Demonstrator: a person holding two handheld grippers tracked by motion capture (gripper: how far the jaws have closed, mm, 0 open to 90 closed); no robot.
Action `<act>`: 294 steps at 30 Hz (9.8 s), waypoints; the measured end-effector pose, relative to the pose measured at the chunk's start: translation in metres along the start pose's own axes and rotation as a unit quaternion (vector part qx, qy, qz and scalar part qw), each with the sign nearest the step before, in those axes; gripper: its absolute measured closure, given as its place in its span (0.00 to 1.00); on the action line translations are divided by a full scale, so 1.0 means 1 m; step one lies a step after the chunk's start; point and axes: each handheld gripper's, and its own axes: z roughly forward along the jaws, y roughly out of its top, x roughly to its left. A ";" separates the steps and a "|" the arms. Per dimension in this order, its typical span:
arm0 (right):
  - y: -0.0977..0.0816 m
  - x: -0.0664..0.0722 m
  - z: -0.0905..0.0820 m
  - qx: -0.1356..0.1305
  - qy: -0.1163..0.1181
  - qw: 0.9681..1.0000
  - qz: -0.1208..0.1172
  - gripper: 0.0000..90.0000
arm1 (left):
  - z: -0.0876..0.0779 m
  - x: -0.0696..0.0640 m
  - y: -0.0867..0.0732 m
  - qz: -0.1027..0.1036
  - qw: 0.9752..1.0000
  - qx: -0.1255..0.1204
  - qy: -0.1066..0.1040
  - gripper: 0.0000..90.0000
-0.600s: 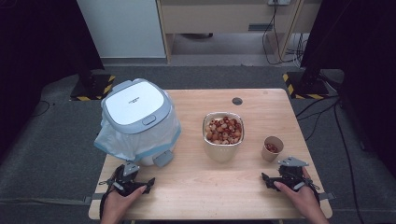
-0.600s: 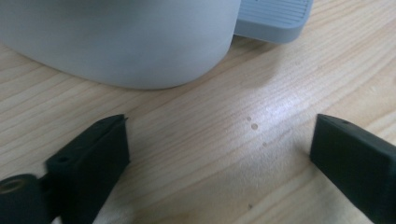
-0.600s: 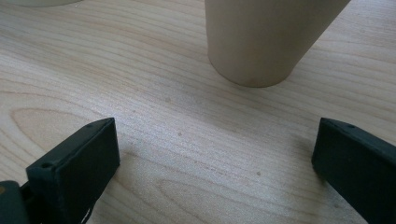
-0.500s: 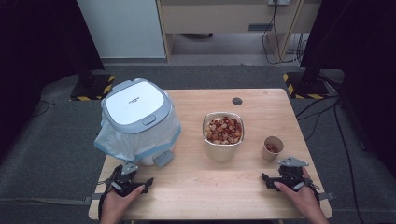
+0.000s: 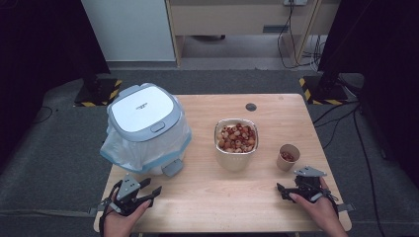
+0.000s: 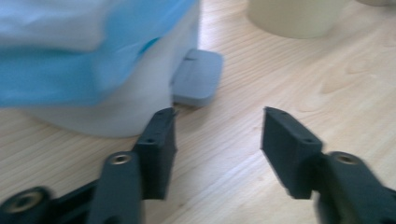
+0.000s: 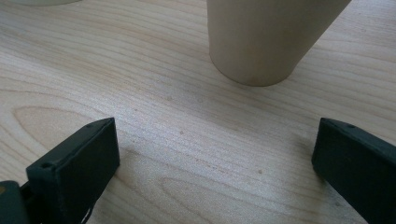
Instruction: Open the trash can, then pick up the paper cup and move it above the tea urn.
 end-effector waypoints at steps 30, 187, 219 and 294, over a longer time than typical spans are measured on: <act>-0.001 0.004 -0.001 0.001 0.006 1.000 -0.005 0.01 | 0.079 -0.014 0.045 0.080 0.994 0.058 0.049 1.00; 0.143 -0.060 -0.031 -0.168 -0.009 0.985 -0.042 0.39 | 0.104 -0.011 0.031 0.071 0.989 0.096 0.086 1.00; 0.214 -0.064 -0.042 -0.180 -0.032 0.976 -0.121 0.39 | 0.104 -0.011 0.031 0.073 0.989 0.097 0.087 1.00; 0.266 -0.006 -0.062 -0.197 -0.028 0.952 -0.235 0.39 | 0.104 -0.012 0.031 0.077 0.988 0.098 0.089 1.00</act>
